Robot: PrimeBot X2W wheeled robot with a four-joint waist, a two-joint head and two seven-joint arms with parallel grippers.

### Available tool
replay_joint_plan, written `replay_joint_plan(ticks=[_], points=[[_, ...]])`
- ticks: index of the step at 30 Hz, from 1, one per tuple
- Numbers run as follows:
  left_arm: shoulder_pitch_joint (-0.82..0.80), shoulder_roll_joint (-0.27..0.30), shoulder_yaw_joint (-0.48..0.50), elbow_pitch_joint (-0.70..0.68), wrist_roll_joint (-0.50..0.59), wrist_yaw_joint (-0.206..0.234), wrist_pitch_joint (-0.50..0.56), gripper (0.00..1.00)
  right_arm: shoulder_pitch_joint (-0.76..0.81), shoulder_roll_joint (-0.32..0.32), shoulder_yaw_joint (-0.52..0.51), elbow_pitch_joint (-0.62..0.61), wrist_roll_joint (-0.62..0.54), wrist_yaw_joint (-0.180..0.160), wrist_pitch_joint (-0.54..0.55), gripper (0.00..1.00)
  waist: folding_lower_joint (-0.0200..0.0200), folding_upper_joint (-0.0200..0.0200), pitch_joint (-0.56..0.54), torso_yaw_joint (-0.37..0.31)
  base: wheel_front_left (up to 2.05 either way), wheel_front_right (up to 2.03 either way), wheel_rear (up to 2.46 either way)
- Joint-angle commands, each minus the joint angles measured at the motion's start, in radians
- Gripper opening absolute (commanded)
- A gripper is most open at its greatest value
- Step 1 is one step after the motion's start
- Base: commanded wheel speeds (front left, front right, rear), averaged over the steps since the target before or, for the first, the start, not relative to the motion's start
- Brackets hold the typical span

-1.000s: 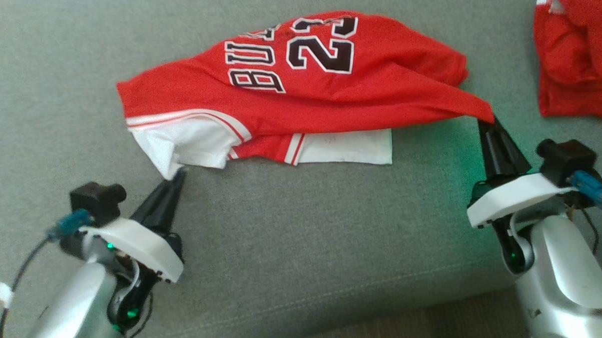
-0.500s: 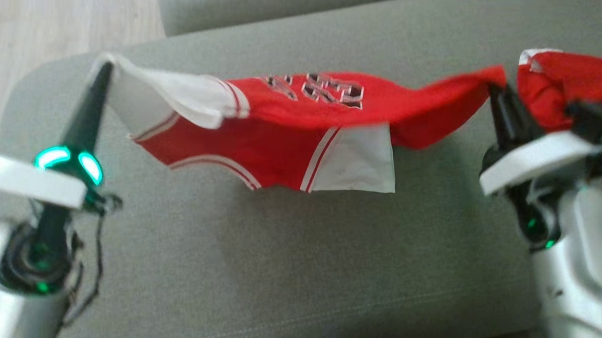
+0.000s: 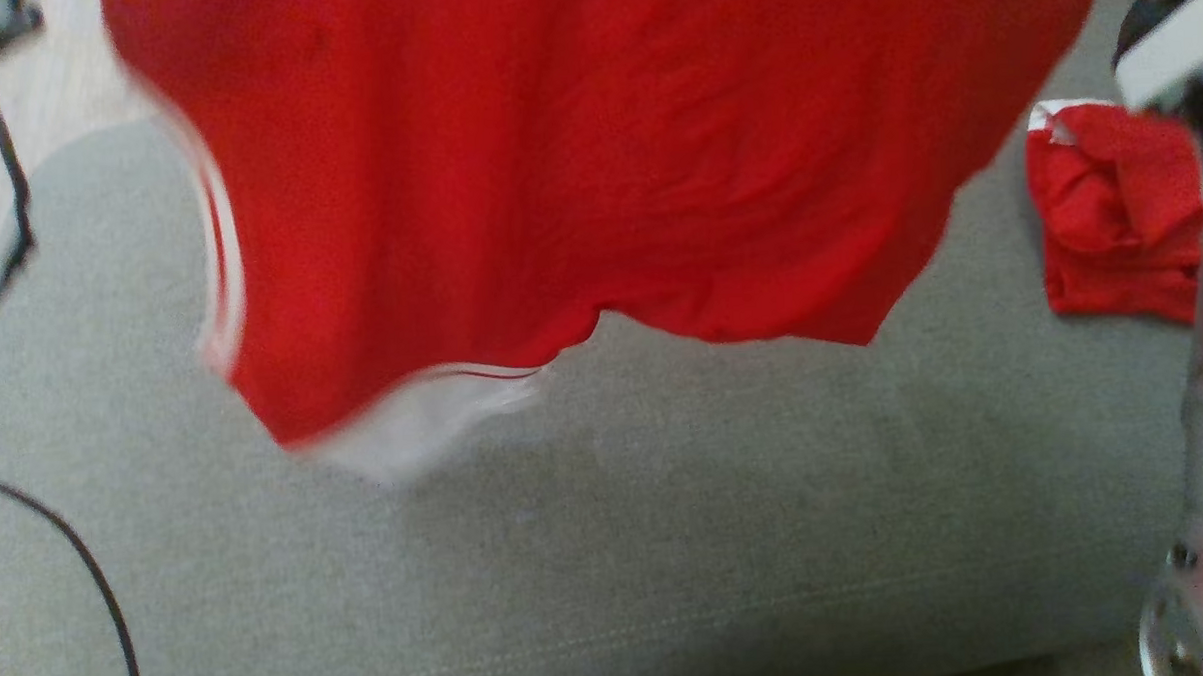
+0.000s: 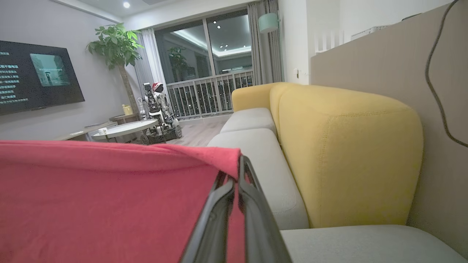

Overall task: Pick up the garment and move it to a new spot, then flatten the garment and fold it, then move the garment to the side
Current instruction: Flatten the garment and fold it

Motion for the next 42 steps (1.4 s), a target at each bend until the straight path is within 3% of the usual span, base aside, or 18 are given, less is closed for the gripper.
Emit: replay_joint_plan(ticks=[1, 5, 9, 14, 17, 22, 27, 33, 38, 42], points=[[-0.117, 0.041, 0.013, 0.028, 0.027, -0.001, 0.023, 0.00, -0.099, 0.002, 0.012, 0.002, 0.015, 0.000, 0.039, 0.00, 0.0000, 0.0000, 0.043, 0.009, 0.00, 0.00, 0.00], [-0.291, 0.058, -0.059, 0.172, 0.109, -0.022, 0.073, 0.00, -0.246, 0.009, 0.014, 0.106, 0.012, 0.000, 0.092, 0.00, 0.0000, 0.0000, 0.134, 0.014, 0.00, 0.00, 0.00], [-0.480, 0.097, -0.128, 0.336, 0.258, -0.056, 0.049, 0.00, -0.415, 0.025, 0.034, 0.225, -0.048, 0.000, 0.051, 0.00, 0.0000, 0.0000, 0.256, 0.013, 0.00, 0.00, 0.00], [-0.656, 0.124, -0.164, 0.481, 0.415, -0.096, -0.090, 0.00, -0.575, 0.052, 0.063, 0.349, -0.157, 0.000, -0.100, 0.00, 0.0000, 0.0000, 0.370, -0.004, 0.00, 0.00, 0.00], [-0.755, 0.135, -0.185, 0.570, 0.515, -0.124, -0.226, 0.00, -0.671, 0.064, 0.078, 0.430, -0.266, 0.000, -0.277, 0.00, 0.0000, 0.0000, 0.427, -0.018, 0.00, 0.00, 0.00], [-0.821, 0.090, -0.186, 0.623, 0.542, -0.209, -0.333, 0.00, -0.776, 0.073, 0.065, 0.560, -0.381, 0.000, -0.482, 0.00, 0.0000, 0.0000, 0.512, 0.019, 0.00, 0.00, 0.00], [-0.698, 0.041, -0.202, 0.585, 0.485, -0.227, -0.344, 0.00, -0.764, 0.058, 0.041, 0.694, -0.440, 0.000, -0.549, 0.00, 0.0000, 0.0000, 0.550, 0.070, 0.00, 0.00, 0.00], [-0.381, 0.050, -0.246, 0.432, 0.359, -0.228, -0.345, 0.00, -0.643, 0.041, 0.023, 0.809, -0.427, 0.000, -0.574, 0.00, 0.0000, 0.0000, 0.505, 0.097, 0.00, 0.00, 0.00], [-0.058, 0.087, -0.334, 0.301, 0.237, -0.228, -0.344, 0.00, -0.485, 0.036, 0.049, 0.879, -0.329, 0.000, -0.545, 0.00, 0.0000, 0.0000, 0.416, 0.104, 0.00, 0.00, 0.00], [0.173, 0.117, -0.366, 0.228, 0.161, -0.228, -0.342, 0.00, -0.331, 0.018, 0.096, 0.866, -0.222, 0.000, -0.502, 0.00, 0.0000, 0.0000, 0.349, 0.108, 0.00, 0.00, 0.00]])
